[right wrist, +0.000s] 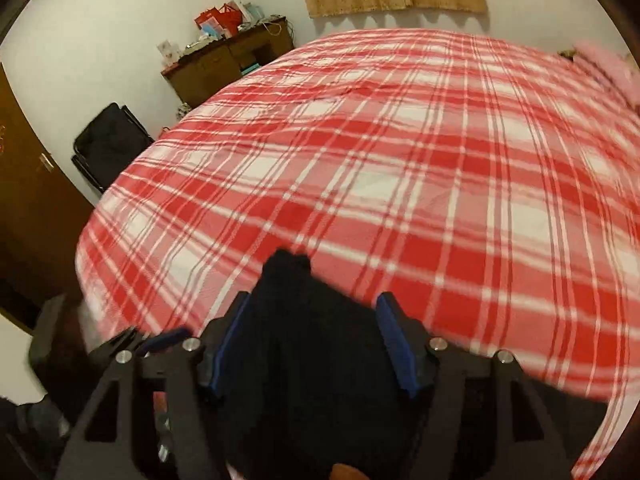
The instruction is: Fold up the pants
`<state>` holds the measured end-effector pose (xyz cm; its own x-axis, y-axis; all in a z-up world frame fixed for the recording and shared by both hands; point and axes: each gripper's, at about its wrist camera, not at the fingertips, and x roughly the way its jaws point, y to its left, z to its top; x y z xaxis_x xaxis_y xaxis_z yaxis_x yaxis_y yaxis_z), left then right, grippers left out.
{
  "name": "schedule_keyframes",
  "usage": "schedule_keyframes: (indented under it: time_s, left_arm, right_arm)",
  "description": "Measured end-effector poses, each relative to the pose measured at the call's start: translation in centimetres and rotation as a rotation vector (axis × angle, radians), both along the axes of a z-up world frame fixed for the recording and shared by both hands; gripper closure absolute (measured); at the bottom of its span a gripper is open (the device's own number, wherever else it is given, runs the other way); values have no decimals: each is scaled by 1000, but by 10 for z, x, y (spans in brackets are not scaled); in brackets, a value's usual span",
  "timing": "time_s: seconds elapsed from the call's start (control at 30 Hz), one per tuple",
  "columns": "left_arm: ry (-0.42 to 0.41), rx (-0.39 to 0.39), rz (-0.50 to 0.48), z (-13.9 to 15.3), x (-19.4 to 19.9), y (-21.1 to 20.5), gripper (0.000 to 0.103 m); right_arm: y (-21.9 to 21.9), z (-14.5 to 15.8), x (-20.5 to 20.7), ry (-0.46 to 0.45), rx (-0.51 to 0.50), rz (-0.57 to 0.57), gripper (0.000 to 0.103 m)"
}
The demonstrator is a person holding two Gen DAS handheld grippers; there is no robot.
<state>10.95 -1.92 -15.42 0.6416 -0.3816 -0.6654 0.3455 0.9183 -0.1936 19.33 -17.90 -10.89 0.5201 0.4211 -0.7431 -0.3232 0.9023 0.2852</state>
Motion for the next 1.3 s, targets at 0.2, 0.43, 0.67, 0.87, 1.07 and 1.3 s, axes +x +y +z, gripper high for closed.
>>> schedule_keyframes:
  time_s: [0.2,0.43,0.67,0.87,1.07,1.3]
  left_arm:
    - [14,-37,11,6,-8,1,20]
    - [35,2,15,0,3,4,19]
    - [-7,43,-15,24,3,-8,19]
    - [-43,90,-81,34,7,-38,19]
    - [-13,197,-130,17,19,-68,19]
    - [-97,197,-196,54,20,-93,19]
  right_arm:
    - [-11,-33,-12,10,10,-46,38]
    - [-42,-16,-60,-71,70,-137,32]
    - [-100,-24,-93,-51,103,-218,37]
    - [-109,-23,-111,-102,21,-248,33]
    - [-104,-33,-112,-132,-14,-240,33]
    - [-144,-19,-143,-167,19,-356,39]
